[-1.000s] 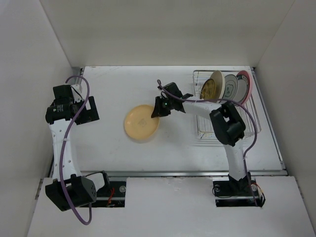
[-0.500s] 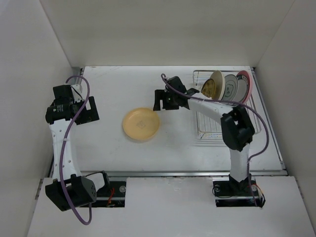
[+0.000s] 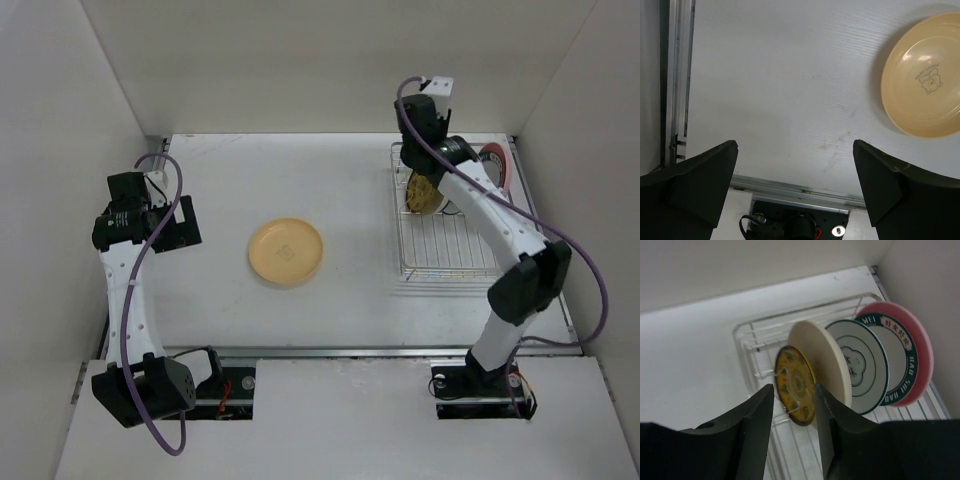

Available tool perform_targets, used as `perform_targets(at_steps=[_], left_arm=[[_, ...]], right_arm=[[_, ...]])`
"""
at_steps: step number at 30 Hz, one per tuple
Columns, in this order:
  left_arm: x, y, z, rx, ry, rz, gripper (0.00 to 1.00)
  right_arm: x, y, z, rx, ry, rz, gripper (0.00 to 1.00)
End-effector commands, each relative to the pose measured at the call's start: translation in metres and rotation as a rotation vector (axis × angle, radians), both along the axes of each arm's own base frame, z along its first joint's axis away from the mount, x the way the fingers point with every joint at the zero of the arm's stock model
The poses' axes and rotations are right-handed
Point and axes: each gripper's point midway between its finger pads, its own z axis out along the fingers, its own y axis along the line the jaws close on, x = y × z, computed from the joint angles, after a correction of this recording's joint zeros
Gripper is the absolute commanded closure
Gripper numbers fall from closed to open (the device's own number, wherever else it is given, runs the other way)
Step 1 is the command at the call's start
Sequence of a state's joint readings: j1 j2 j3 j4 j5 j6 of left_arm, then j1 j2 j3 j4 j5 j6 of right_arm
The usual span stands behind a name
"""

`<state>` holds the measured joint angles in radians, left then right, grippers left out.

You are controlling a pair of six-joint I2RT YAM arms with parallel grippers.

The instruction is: Unload the plates from the dish rack

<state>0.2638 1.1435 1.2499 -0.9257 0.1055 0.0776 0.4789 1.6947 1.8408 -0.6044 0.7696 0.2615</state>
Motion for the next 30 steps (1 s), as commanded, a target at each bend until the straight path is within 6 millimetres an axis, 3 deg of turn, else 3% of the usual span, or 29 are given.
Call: perform_targets(at_steps=[1,8,11,13,15,19,30], left_arm=[[-0.006,-0.006,-0.004,-0.019,0.022,-0.047,0.01],[-0.011,-0.033,-0.013,-0.133,0.081,-0.204,0.01],[-0.015,-0.070,-0.003,-0.292,0.075,-0.432,0.01],[-0.030,-0.098,0.006,-0.420,0.092,-0.565,0.01],[-0.041,-0.111,0.007,-0.429,0.112,-0.690,0.01],[-0.045,-0.119,0.004,-0.378,0.103,-0.765,0.01],[-0.041,-0.120,-0.007,-0.305,0.131,-0.748,0.01]], right_arm=[[0.003,-0.032,-0.070,-0.273,0.244,-0.132,0.57],[0.016,-0.039,-0.098,-0.296,0.314,-0.135,0.58],[0.019,-0.049,-0.103,-0.296,0.321,-0.166,0.58],[0.018,-0.057,-0.109,-0.309,0.330,-0.197,0.58],[0.016,-0.061,-0.109,-0.326,0.332,-0.217,0.55],[0.022,-0.071,-0.113,-0.281,0.346,-0.207,0.50],[0.053,-0.070,-0.162,-0.105,0.422,-0.092,0.50]])
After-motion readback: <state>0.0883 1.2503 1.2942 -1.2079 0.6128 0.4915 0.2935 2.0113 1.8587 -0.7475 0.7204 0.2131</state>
